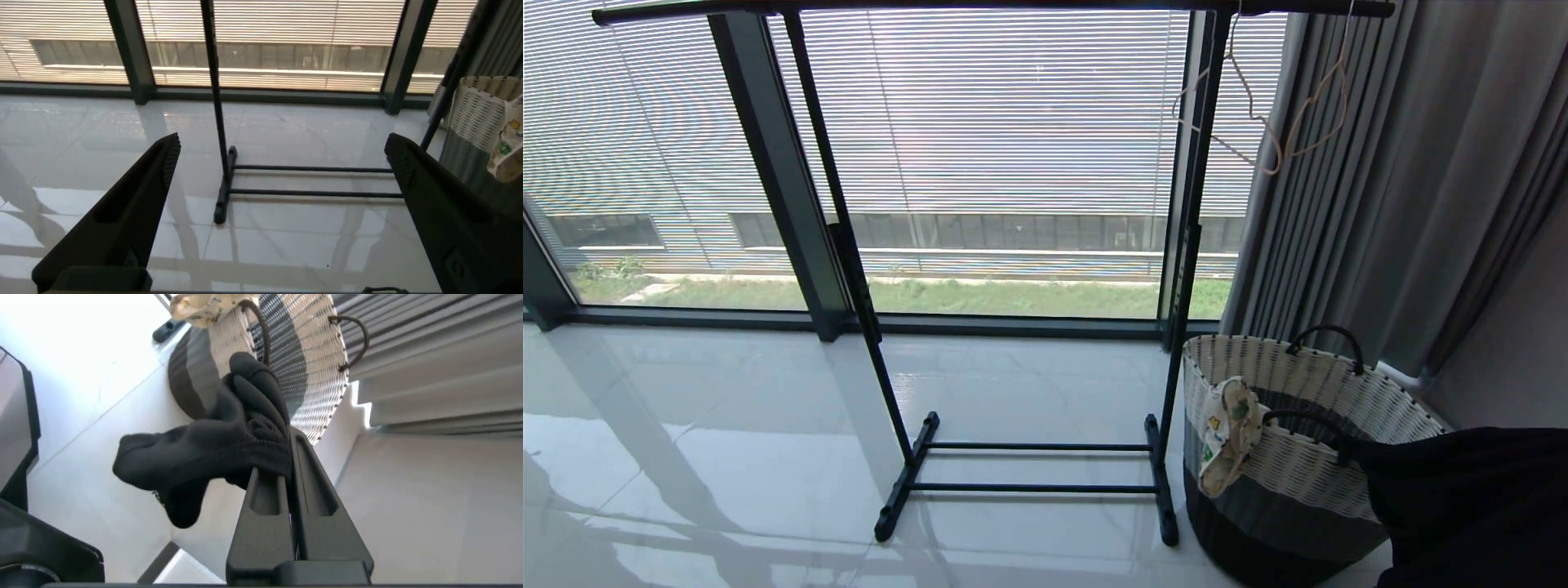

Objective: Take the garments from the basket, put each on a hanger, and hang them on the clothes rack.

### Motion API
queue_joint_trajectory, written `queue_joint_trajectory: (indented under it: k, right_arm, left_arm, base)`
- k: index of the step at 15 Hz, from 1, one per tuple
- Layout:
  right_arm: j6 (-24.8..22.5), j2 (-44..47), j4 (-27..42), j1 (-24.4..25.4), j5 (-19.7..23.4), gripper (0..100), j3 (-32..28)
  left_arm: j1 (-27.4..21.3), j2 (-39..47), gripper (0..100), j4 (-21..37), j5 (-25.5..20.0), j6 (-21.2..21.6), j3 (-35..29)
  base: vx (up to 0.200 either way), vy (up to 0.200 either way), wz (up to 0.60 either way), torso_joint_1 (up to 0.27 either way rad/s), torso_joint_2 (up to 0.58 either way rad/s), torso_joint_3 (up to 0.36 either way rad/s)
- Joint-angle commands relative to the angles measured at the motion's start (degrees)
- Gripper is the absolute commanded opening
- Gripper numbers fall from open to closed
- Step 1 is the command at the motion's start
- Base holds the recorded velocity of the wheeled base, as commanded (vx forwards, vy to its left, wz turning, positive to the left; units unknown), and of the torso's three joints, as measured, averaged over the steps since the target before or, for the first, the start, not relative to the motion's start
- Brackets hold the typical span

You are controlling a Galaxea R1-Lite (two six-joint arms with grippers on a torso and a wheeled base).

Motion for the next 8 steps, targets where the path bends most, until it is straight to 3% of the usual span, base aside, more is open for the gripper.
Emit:
queue_joint_trajectory:
  k: [1, 6, 8]
  right_arm:
    - [-0.02, 1.87, -0.80, 1.72, 0.69, 0, -0.02]
    - [3.49, 2.66, -1.86, 5.32, 1.31, 0, 0.42]
    - [6.13, 3.01, -2.47, 7.87, 1.66, 0, 0.42]
  left_arm:
    - [0.00, 0.00, 100, -0.01, -0.02, 0.90, 0.01]
    - [-0.18, 0.79, 100, -0.27, -0.10, -1.04, 0.10]
    - [-2.55, 8.09, 100, -2.82, -0.19, -3.68, -5.70]
  base:
    - [0.000, 0.000, 0.00, 0.000, 0.00, 0.000]
    - [0.000, 0.000, 0.00, 0.000, 0.00, 0.000]
    - [0.000, 0.000, 0.00, 0.000, 0.00, 0.000]
